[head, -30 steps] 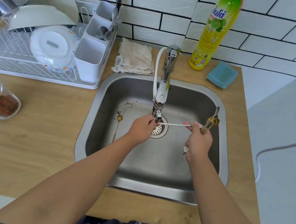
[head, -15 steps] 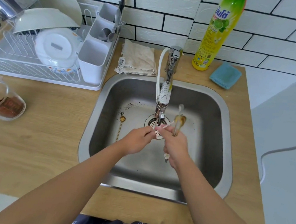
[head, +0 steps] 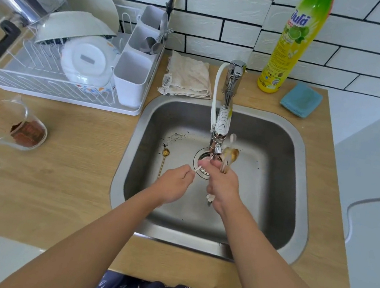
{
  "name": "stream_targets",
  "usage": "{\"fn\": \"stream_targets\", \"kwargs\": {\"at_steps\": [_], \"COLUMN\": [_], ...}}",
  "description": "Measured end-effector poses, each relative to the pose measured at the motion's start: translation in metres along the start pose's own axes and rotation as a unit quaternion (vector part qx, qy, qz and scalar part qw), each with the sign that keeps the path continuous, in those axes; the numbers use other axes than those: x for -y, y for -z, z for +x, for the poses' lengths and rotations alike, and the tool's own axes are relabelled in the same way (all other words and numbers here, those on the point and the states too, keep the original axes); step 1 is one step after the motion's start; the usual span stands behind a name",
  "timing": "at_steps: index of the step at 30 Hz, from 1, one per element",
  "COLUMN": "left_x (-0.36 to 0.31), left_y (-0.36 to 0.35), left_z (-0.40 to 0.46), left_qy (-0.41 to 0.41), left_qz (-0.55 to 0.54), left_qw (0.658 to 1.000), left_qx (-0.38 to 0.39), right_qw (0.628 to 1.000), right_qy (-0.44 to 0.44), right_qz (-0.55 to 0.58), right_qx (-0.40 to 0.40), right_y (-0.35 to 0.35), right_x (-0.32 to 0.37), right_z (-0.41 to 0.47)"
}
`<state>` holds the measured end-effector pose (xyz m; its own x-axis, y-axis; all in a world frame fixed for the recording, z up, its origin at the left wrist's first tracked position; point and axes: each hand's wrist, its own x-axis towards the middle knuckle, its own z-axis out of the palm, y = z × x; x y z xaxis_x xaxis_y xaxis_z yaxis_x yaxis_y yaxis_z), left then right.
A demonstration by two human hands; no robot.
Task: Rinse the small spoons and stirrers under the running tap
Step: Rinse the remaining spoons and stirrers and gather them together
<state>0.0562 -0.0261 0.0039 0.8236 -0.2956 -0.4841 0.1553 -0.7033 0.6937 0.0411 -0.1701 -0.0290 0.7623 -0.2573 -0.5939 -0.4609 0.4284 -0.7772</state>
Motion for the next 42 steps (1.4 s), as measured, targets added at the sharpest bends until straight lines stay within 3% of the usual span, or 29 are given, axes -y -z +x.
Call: {"fn": "stream_targets", "kwargs": {"at_steps": [3,10,15,19,21,23,28,36,42], "left_x": [0.007,0.017,0.027,0.039,0.042,0.039,0.029,0.037,0.041], "left_y": [0.002,0.011,0.026,0.039,0.043,0.043,0.034,0.029,0.027], "left_z": [-0.006,-0.008,-0.007,-0.011,-0.014,-0.016,-0.016,-0.015,-0.001], "left_qy": [0.016,0.106,0.182,0.201,0.198,0.188,0.119,0.097,0.068], "left_qz": [0.011,-0.024,-0.256,-0.353,-0.362,-0.340,-0.250,-0.266,-0.251], "left_qw": [1.000,0.993,0.928,0.864,0.853,0.868,0.942,0.939,0.948], "left_qx": [0.021,0.043,0.201,0.298,0.319,0.310,0.189,0.197,0.183], "right_qw": [0.999,0.999,0.995,0.987,0.985,0.990,0.993,0.986,0.993], "right_qy": [0.014,0.010,-0.020,0.023,0.038,0.038,0.087,0.078,0.030], "right_qz": [0.039,-0.034,0.058,0.034,0.025,0.013,-0.078,-0.143,0.012], "right_qx": [-0.010,0.017,0.082,0.152,0.166,0.135,0.032,0.035,0.114], "right_y": [0.012,0.007,0.008,0.010,0.007,0.006,0.004,0.004,0.024], "right_x": [0.012,0.010,0.007,0.008,0.011,0.015,0.018,0.021,0.028], "right_z": [0.011,0.005,0.005,0.002,0.002,0.001,0.002,0.001,0.002]}}
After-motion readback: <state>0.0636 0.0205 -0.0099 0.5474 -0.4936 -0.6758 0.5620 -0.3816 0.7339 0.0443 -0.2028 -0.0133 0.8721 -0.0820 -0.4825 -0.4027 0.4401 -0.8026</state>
